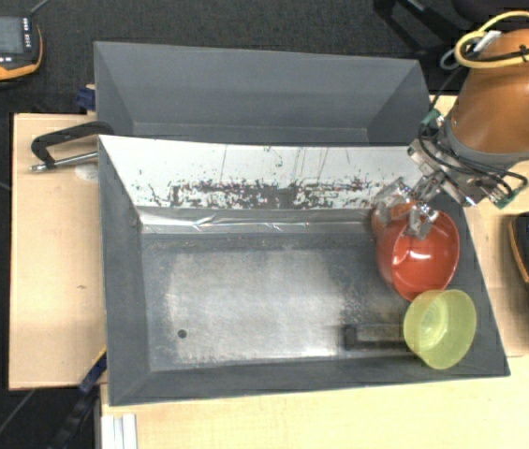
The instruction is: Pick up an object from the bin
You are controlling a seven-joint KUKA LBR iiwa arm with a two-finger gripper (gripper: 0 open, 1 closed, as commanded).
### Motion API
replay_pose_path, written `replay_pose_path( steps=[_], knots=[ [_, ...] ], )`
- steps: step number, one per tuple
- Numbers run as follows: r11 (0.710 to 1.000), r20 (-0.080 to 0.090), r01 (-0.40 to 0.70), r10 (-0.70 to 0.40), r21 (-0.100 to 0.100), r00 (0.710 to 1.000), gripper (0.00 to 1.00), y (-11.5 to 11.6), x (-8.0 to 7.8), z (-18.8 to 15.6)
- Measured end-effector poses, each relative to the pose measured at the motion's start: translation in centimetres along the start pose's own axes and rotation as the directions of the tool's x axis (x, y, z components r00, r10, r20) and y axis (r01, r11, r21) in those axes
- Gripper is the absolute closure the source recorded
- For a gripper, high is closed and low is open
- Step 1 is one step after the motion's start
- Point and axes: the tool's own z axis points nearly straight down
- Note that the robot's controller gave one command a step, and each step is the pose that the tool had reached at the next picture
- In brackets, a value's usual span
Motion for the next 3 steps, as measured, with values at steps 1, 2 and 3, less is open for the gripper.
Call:
replay_pose_path(
  steps=[1,2,3],
  knots=[
    [0.994,0.008,0.111,-0.111,0.004,0.994,1.00,3.5,-3.7,-2.9],
    [0.978,0.008,0.210,-0.210,-0.002,0.978,1.00,6.2,-3.9,3.8],
    [0.980,0.014,0.200,-0.200,0.004,0.980,1.00,5.8,-1.9,-0.6]
  ],
)
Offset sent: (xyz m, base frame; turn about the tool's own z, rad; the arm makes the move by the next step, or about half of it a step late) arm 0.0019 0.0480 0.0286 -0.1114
